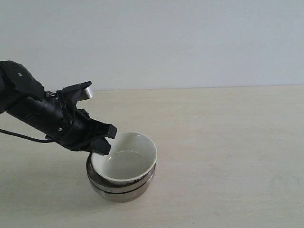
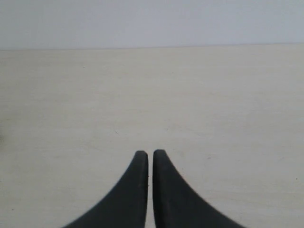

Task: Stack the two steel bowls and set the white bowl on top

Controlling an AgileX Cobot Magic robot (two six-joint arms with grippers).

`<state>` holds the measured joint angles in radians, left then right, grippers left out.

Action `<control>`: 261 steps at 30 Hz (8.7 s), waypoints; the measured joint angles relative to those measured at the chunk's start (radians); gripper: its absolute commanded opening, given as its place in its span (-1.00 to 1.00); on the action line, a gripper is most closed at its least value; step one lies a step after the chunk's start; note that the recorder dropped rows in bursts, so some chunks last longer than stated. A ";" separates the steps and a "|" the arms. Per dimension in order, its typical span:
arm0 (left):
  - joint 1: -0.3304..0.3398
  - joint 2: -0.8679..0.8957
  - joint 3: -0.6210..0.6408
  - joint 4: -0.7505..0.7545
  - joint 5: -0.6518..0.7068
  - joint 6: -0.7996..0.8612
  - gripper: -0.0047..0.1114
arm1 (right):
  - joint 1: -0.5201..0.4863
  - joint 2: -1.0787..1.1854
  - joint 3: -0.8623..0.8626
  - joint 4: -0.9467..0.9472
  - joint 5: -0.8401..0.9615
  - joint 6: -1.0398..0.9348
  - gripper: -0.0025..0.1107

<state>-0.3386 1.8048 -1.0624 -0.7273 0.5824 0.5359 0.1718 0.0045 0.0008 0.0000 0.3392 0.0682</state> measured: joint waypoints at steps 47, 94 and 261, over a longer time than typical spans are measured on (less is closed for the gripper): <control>0.000 -0.043 -0.042 0.034 0.073 -0.003 -0.10 | 0.000 0.000 0.000 0.000 0.000 0.000 -0.96; -0.089 -0.496 0.375 -0.459 -0.293 0.331 -0.84 | 0.000 0.000 0.000 0.000 0.000 0.000 -0.96; 0.431 -1.803 1.059 0.660 -0.324 -0.607 -0.84 | 0.000 0.000 0.000 0.000 0.000 0.000 -0.96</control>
<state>0.0920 0.0015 -0.0030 -0.0675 0.2586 -0.0707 0.1718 0.0045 0.0008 0.0000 0.3392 0.0682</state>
